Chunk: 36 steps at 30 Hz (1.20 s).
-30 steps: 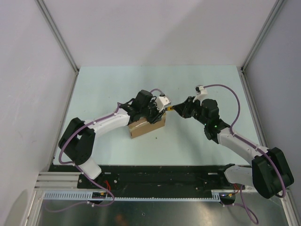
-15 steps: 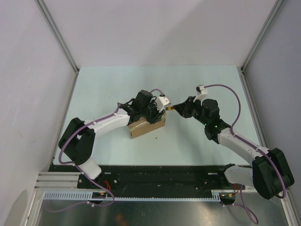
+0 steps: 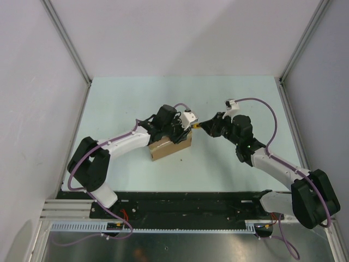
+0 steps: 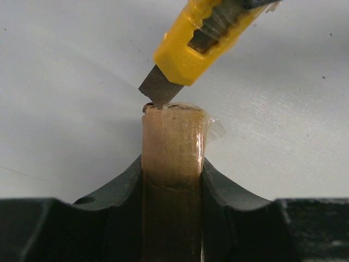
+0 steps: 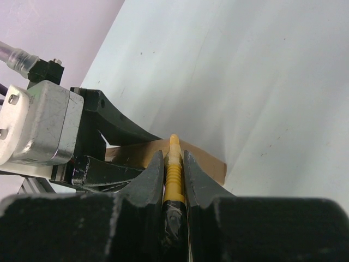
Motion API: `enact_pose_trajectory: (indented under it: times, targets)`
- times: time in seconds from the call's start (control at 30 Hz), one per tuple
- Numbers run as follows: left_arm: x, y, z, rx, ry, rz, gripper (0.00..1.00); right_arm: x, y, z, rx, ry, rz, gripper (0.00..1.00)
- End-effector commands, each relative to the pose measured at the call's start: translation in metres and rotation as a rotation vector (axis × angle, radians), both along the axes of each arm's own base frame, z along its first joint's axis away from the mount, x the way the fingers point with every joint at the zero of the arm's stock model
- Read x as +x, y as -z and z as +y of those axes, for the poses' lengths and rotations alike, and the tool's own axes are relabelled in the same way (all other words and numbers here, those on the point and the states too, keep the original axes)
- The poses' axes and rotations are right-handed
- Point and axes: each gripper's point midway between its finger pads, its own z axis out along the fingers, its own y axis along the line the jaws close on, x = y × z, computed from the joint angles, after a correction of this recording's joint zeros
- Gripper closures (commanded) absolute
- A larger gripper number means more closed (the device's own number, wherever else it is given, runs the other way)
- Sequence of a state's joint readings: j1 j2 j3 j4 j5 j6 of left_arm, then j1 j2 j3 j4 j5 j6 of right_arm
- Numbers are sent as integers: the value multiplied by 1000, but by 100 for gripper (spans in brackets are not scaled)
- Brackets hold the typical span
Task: Unpack the express box
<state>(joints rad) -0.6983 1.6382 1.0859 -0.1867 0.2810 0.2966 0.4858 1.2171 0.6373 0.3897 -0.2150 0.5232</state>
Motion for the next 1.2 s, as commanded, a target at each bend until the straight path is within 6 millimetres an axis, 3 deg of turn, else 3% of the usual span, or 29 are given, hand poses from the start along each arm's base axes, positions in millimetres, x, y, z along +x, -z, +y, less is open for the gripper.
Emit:
enact_pose_trajectory:
  times: [0.0, 0.3, 0.63, 0.93, 1.07, 1.17]
  targets:
    - [-32, 45, 19, 129, 39, 117, 87, 6, -17, 9, 4, -12, -55, 100]
    - [-24, 53, 22, 141, -15, 143, 90, -23, 11, 12, -98, -94, 36, 100]
    - [-20, 63, 32, 112, -71, 229, 94, -57, 42, 0, -183, -165, 145, 100]
    - [-19, 68, 36, 93, -91, 269, 96, -70, 40, 0, -160, -201, 150, 100]
    - [-17, 64, 36, 83, -97, 264, 92, -71, 21, -13, -140, -170, 109, 100]
    - [-12, 52, 30, 58, -99, 240, 89, -76, 24, -25, -149, -155, 142, 100]
